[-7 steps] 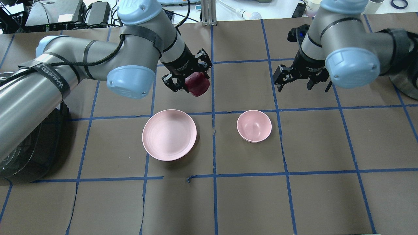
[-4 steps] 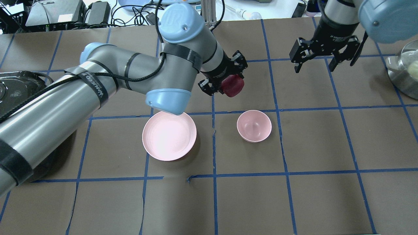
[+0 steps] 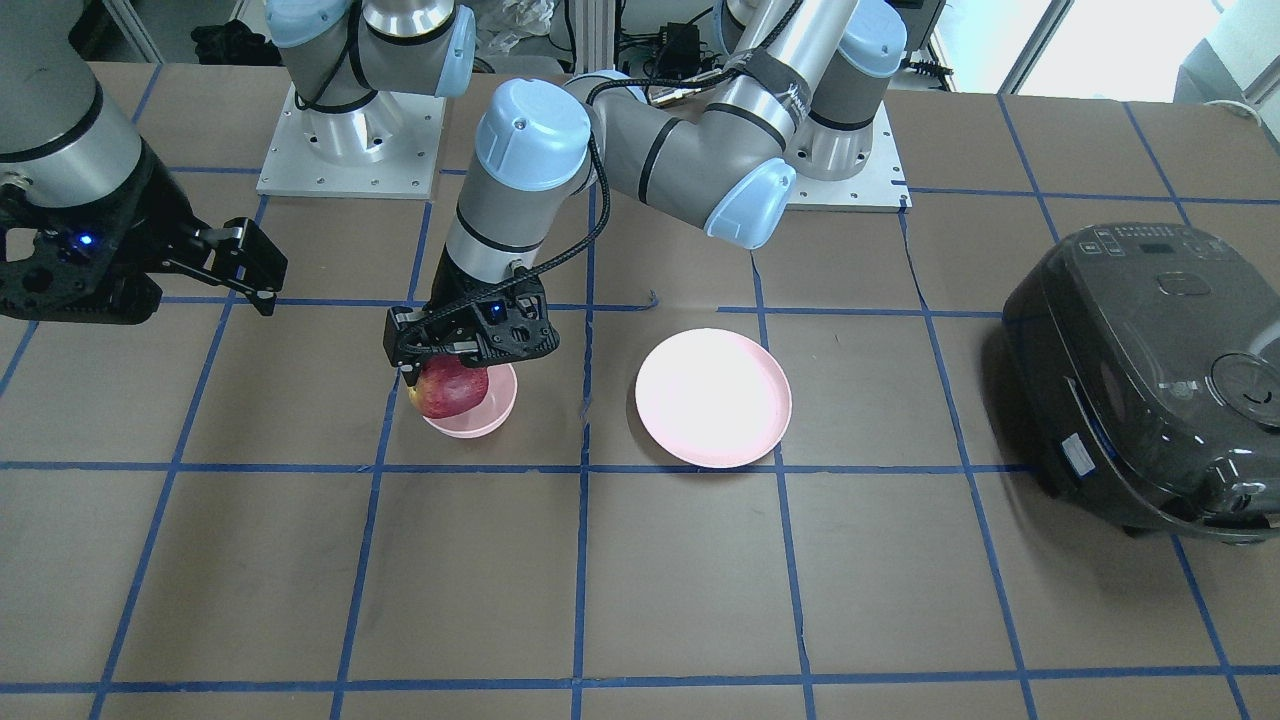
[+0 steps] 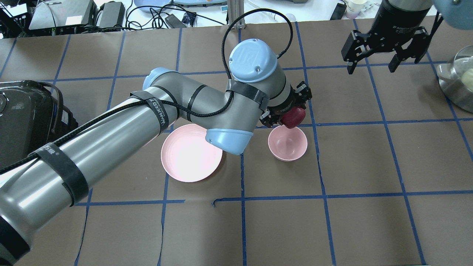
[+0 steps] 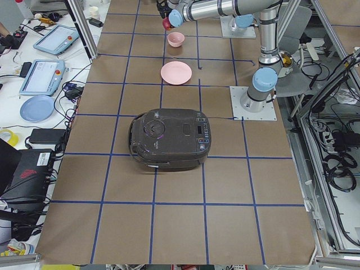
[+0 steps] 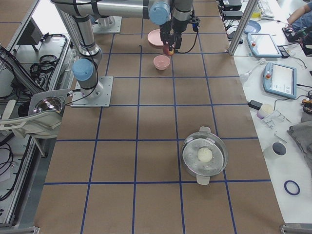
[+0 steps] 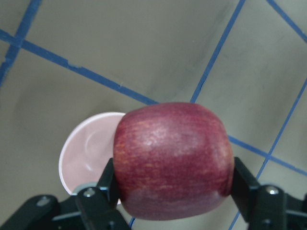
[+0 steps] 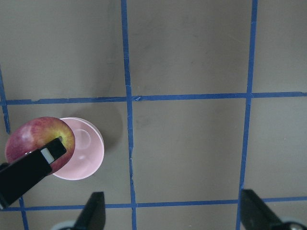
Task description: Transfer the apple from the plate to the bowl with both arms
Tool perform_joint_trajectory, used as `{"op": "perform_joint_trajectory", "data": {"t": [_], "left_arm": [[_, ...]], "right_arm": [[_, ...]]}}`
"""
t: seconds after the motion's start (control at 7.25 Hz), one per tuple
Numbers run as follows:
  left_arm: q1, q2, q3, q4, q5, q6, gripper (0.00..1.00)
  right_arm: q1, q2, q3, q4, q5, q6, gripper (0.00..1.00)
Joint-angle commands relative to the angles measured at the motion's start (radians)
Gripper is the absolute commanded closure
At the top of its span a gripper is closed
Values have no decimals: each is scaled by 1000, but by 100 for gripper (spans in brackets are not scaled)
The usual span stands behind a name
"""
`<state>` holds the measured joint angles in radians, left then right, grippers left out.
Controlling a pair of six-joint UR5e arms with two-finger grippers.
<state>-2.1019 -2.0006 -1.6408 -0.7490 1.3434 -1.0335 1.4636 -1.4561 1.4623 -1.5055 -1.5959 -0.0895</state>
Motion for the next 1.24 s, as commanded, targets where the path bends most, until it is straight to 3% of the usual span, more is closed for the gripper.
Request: {"op": "perform_joint_trajectory", "data": {"t": [0.0,0.28,0.55,0.69,0.83,1.1], "left_arm": [[-20,-24,-20,3,39,13,100],[-21,-40,-28,3,39,20,98],[-23,-46,-34,3,40,53,58],[-24,-58,-34,0,36,99,26],[-24,-59,-37,-3,33,102,0],[-24,-35,-34,-7,26,102,0]], "right_arm": [[-3,-1,3,8,1,-4,0],[-3,0,4,8,8,-4,0],[-5,0,4,8,10,-4,0],[-5,0,4,10,10,-4,0],[-5,0,4,8,13,-4,0],[-5,-1,4,10,13,-6,0]]}}
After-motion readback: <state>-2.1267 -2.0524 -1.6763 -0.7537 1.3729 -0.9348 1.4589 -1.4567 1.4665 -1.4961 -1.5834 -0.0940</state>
